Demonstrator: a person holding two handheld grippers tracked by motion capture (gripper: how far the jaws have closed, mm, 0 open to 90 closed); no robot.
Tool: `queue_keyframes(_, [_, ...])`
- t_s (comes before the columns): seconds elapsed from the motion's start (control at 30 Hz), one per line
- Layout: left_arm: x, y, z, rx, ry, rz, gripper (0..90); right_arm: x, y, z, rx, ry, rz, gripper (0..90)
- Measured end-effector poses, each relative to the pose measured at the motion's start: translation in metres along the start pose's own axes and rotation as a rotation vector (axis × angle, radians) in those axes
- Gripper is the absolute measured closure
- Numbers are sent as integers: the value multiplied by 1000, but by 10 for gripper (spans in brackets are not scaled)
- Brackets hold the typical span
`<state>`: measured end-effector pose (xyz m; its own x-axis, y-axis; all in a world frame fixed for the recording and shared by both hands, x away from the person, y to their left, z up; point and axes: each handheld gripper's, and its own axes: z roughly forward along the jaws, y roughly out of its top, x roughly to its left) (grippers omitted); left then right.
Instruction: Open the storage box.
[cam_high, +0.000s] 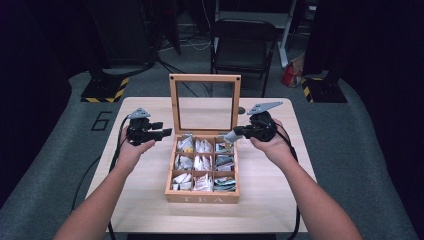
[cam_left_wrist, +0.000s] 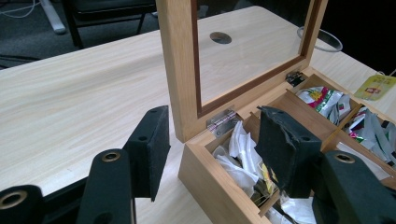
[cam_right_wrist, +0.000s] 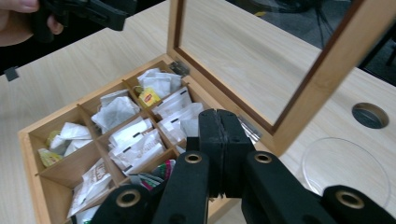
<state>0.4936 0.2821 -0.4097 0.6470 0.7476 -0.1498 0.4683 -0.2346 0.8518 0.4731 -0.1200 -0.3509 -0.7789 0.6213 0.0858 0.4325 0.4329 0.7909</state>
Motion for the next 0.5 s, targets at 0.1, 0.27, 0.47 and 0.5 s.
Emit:
queue_keyframes(0.1, [1, -1, 0, -2, 1, -1, 439, -7, -1, -1, -1, -17, 11, 899])
queue_keyframes(0.27, [2, -2, -1, -4, 3, -9, 439, -19, -3, -3, -6, -45, 33, 899])
queue_keyframes(0.47, [3, -3, -1, 1, 2, -13, 439, -32, -5, -6, -7, -77, 56, 898])
queue_keyframes(0.5, [3, -4, -1, 1, 2, -12, 439, -33, -5, -6, -5, -82, 59, 898])
